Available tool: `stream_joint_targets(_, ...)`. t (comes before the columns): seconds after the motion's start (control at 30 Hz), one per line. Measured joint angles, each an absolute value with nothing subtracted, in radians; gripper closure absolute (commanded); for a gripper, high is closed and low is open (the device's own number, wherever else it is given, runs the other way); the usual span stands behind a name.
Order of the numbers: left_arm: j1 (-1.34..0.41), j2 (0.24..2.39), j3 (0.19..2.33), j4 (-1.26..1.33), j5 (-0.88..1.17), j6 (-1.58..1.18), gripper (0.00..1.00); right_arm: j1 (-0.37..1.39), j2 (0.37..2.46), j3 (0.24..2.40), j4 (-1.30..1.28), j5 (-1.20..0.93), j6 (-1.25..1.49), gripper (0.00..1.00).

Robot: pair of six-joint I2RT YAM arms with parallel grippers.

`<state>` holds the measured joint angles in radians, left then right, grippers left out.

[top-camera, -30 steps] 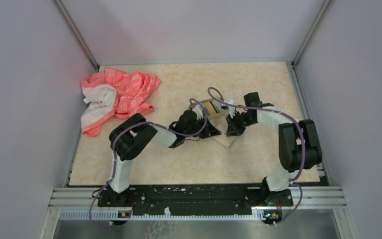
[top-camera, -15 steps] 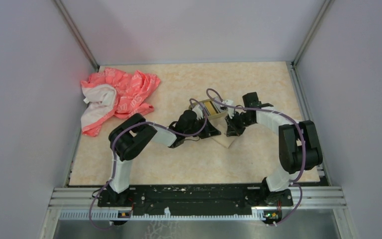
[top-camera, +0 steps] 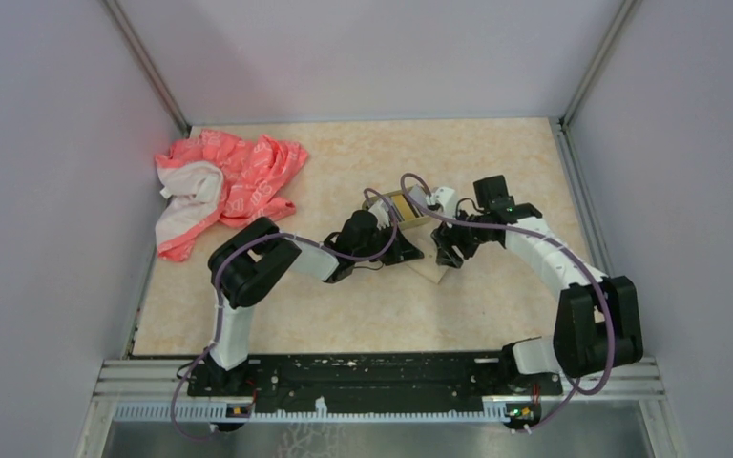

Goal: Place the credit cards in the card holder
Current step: Close the card holder at the center of the board.

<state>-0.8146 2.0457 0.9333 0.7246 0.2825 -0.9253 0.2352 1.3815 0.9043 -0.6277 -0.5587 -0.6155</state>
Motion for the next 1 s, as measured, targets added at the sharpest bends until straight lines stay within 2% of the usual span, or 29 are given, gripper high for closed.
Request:
stream_joint_targets(0.27,-0.813,2.046,0.935,0.722,0.286,-0.923,1.00,0.235,1.411,0.952,-0.620,-0.525,-0.604,0.37)
stream_joint_targets(0.57,-0.813,2.046,0.938,0.715,0.290,-0.923,1.00,0.235,1.549,1.005,-0.613,-0.521,-0.559,0.52)
stream_joint_targets(1.0,-0.812,2.046,0.939,0.715,0.291,-0.923,1.00,0.242,1.613,1.068,-0.598,-0.514,-0.515,0.59)
